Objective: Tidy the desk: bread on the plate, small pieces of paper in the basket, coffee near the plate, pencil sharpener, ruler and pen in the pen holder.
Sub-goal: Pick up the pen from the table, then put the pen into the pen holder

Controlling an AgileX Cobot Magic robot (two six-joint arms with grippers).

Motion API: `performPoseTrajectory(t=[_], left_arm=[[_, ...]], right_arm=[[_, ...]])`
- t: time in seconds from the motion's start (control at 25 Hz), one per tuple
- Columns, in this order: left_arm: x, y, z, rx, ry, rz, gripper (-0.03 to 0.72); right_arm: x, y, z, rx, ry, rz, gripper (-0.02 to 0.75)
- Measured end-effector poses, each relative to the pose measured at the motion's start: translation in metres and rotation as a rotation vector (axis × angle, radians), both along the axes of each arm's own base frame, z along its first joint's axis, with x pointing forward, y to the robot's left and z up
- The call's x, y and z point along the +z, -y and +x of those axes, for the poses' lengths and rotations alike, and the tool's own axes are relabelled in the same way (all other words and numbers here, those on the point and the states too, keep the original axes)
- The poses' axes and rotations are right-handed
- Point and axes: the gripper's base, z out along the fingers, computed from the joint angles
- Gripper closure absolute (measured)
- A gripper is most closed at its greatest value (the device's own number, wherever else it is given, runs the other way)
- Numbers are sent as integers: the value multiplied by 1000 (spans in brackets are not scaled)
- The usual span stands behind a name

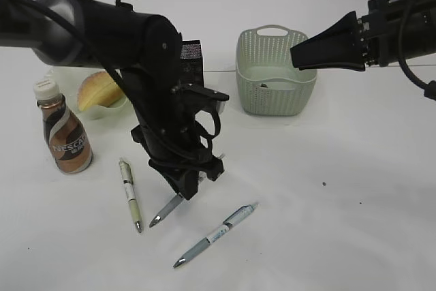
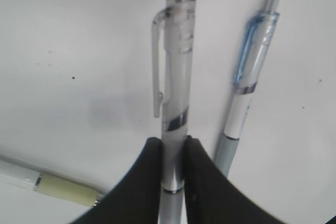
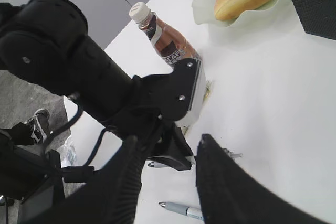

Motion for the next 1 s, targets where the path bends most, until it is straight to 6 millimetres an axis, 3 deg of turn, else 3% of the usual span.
performPoseTrajectory(t=[0.24, 0.64, 0.84, 1.0], left_arm=[[24, 1, -8, 42, 97, -82, 624], [19, -25, -38, 121, 420, -276, 624], [16, -30, -37, 152, 584, -369, 624], [28, -26, -28, 158, 749, -469, 624]], right_arm=[[0, 0, 0, 0, 0, 0, 473], [0, 0, 0, 0, 0, 0, 473], [0, 0, 0, 0, 0, 0, 473], [0, 0, 0, 0, 0, 0, 473]])
